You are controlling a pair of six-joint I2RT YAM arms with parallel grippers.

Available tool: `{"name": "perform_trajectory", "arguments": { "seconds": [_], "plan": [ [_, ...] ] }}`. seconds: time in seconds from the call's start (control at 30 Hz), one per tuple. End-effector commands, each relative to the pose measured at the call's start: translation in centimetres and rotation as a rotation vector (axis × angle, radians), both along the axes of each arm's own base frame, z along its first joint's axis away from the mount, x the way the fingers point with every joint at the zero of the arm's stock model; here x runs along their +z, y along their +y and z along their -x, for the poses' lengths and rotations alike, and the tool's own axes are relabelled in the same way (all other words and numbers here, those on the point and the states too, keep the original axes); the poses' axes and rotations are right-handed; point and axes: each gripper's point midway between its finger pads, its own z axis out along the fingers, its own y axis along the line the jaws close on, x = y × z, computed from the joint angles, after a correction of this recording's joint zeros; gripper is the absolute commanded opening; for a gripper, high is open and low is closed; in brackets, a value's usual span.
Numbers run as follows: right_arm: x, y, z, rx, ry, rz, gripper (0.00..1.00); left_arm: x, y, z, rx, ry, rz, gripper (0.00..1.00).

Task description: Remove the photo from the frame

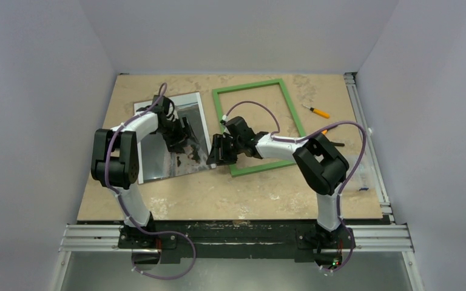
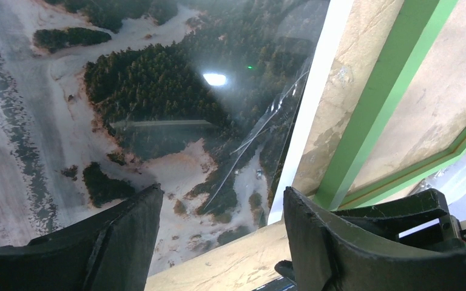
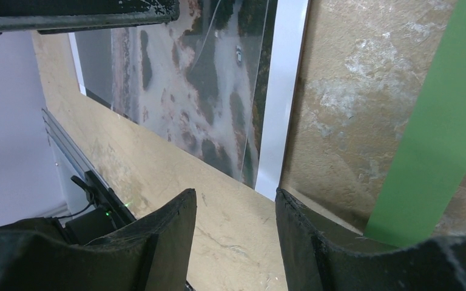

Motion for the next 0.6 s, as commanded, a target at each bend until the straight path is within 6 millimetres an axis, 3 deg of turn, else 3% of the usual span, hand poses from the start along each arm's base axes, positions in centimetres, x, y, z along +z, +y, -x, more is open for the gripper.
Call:
{"name": "perform_trajectory", "arguments": {
  "seconds": [0.0, 0.27, 0.57],
  "plan": [
    [-0.2, 0.3, -0.4, -0.014, -0.013, -0.004, 0.5, -0.1, 0.3, -0.4, 0.033, 0.014, -0.01, 0.7],
    [-0.7, 0.9, -0.6, -0.006, -0.008, -0.023, 0.49, -0.4, 0.2, -0.3, 0.032, 0.033, -0.005, 0.69],
    [1.9, 1.1, -1.1, 0.016, -0.055, -0.027, 0.49, -0.4, 0.2, -0.3, 0.029, 0.032, -0.007, 0.68]
  ]
}}
